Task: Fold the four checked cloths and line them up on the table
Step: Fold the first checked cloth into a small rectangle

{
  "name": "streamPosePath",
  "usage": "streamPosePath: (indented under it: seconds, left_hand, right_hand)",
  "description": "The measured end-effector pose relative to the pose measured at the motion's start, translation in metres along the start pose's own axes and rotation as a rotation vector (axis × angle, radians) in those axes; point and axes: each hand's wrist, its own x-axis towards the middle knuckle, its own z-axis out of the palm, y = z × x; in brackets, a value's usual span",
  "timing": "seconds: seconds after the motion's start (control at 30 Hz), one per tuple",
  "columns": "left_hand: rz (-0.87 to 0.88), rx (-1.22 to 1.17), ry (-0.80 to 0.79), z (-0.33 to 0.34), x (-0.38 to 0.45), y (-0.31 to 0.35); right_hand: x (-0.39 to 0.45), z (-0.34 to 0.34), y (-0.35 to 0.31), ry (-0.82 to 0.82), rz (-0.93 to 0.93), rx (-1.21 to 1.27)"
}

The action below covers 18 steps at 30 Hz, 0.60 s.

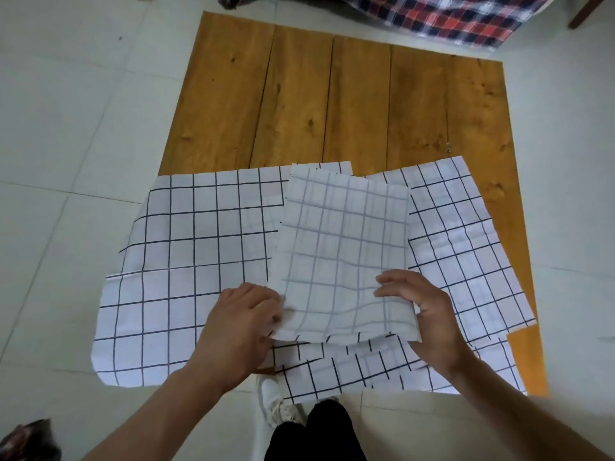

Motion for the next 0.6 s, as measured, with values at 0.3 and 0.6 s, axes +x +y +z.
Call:
streamPosePath:
  seconds: [0.3,0.6]
  left_hand:
    - [0.141,-0.122,-0.029,0.003,0.011,-0.003]
    - [0.182,0.027,-0.066,0.009,0.021,-0.023]
  right_hand:
    - [-0.01,-0.021,0.063,-0.11,-0.08,-0.457]
    - [-0.002,-0.021,0.07,-0.064,-0.095,-0.486]
